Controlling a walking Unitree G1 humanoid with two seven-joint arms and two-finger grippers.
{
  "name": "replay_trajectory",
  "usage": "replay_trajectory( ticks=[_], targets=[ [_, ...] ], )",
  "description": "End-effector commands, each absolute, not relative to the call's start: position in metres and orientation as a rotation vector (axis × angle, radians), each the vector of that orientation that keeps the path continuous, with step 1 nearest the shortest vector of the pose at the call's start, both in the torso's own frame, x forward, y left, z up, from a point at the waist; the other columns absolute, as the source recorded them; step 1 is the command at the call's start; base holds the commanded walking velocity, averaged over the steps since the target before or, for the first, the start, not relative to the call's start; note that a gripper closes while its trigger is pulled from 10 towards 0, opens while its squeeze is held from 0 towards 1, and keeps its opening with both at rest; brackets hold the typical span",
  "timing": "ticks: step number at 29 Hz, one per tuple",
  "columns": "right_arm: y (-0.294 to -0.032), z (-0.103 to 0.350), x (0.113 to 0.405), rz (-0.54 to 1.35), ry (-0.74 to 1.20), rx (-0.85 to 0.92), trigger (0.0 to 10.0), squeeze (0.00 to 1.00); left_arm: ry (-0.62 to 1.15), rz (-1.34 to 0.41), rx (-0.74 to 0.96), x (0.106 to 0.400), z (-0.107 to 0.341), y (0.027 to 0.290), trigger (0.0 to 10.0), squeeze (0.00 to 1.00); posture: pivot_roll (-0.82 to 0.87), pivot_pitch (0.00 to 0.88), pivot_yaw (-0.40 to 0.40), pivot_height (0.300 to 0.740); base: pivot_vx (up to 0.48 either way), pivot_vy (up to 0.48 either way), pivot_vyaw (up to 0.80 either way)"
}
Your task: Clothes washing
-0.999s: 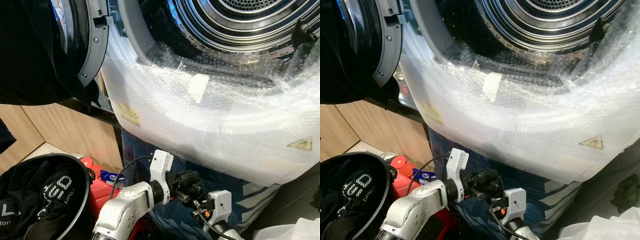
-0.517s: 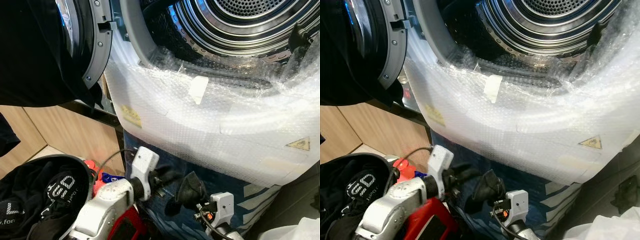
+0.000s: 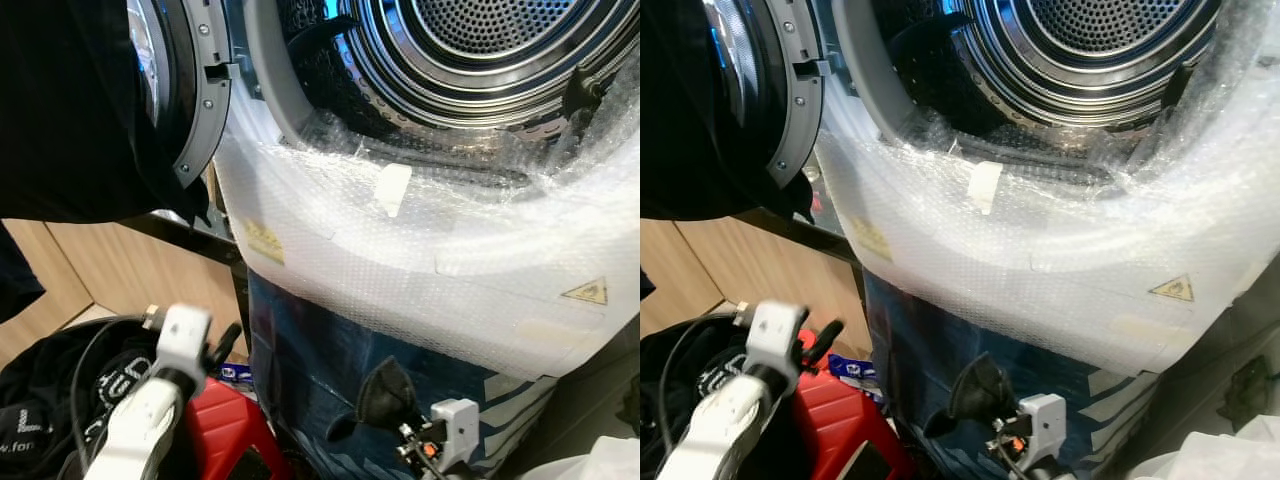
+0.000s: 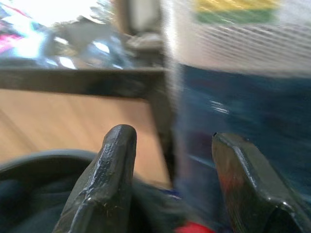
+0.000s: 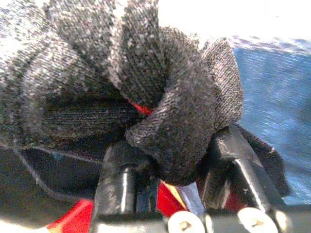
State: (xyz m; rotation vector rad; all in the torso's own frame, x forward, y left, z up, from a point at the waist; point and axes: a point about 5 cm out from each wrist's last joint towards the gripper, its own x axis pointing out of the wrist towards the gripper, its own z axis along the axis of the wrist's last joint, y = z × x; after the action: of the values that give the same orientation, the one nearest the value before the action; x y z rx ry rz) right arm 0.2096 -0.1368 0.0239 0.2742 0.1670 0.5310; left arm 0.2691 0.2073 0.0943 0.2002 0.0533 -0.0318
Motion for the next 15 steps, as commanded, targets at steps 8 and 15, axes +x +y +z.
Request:
replay_trajectory(
  ticks=[8,15],
  targets=[
    [-0.115,0.084,0.212,0.682,-0.026,0.325,0.0,0.00,0.050,0.051,0.213,0.269,0.085,0.212,10.0,0.00,-0.01,0.000,0.024,0.740,0.000,0.000,0.00],
    [-0.101,0.151,0.221,0.761,-0.236,0.439,0.0,0.00,0.026,0.037,0.189,0.271,0.081,0.204,10.0,0.00,0.00,0.000,0.021,0.740,0.000,0.000,0.00]
  ],
)
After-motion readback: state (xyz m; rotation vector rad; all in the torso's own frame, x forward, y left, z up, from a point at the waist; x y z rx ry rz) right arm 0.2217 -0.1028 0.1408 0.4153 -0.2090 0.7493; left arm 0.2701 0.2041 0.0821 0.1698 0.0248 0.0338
